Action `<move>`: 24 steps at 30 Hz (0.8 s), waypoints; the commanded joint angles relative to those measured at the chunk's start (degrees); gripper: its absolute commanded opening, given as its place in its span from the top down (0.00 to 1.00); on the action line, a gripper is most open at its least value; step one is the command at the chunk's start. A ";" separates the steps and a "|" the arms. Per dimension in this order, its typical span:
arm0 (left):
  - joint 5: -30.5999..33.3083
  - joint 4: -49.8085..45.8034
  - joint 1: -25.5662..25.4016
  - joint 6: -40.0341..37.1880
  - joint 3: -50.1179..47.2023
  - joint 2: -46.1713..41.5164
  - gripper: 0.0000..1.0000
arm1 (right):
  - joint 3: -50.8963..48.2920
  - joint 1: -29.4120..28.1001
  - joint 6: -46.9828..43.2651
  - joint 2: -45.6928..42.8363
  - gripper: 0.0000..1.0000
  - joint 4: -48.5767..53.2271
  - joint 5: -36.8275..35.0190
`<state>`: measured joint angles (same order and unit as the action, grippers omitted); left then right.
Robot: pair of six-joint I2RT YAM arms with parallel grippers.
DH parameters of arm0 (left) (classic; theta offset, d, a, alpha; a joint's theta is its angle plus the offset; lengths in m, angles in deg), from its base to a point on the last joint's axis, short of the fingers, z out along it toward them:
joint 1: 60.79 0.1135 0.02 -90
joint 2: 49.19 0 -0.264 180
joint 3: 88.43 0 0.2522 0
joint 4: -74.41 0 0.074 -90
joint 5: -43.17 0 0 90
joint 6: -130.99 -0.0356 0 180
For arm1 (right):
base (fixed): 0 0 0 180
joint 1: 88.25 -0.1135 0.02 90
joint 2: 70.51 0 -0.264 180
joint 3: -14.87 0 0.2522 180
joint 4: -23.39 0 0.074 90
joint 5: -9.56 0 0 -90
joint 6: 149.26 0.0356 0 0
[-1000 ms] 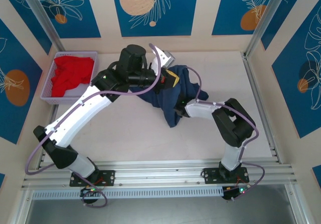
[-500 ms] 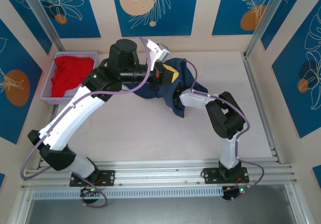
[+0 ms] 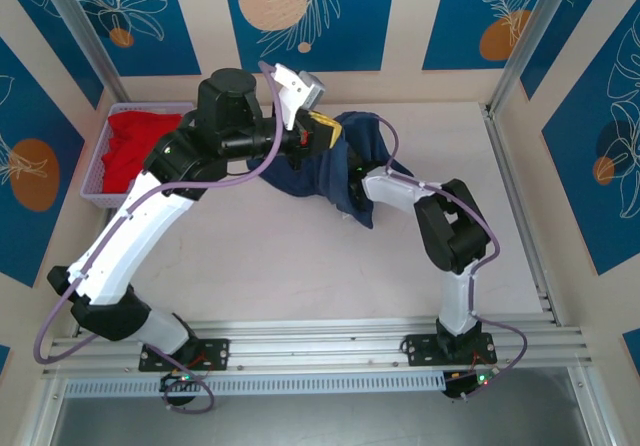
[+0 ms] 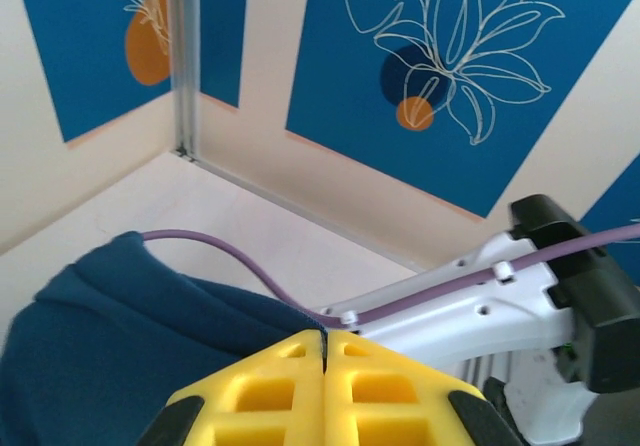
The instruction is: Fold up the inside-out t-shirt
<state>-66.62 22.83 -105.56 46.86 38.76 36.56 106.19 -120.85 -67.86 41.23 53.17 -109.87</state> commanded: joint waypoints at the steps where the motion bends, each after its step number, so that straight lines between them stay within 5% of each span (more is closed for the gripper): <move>1: 3.17 2.26 -0.82 -3.98 0.92 -1.52 1.00 | -3.30 0.71 -0.52 -4.26 0.19 2.81 8.30; 4: 6.00 2.32 -0.81 -5.78 -0.98 -0.52 1.00 | -4.40 0.36 -2.99 -5.32 0.18 2.09 9.72; 9: 5.61 3.85 -0.83 -6.53 -3.67 1.11 1.00 | 1.63 0.81 -2.50 1.88 0.16 10.86 2.06; 18: 6.37 5.39 -0.65 -5.87 -5.66 1.40 1.00 | 9.23 3.07 -0.13 11.94 0.16 23.61 4.74; 21: 8.51 5.61 -0.48 -5.87 -6.08 1.08 1.00 | 10.88 3.41 0.50 14.00 0.21 27.34 7.59; 24: 10.99 6.07 -0.12 -5.91 -7.38 0.34 1.00 | 11.65 4.53 1.77 15.19 0.45 29.11 11.66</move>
<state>-57.17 25.54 -105.78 41.87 32.13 39.47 118.80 -117.94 -68.04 51.90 73.45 -102.35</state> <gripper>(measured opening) 0.046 0.607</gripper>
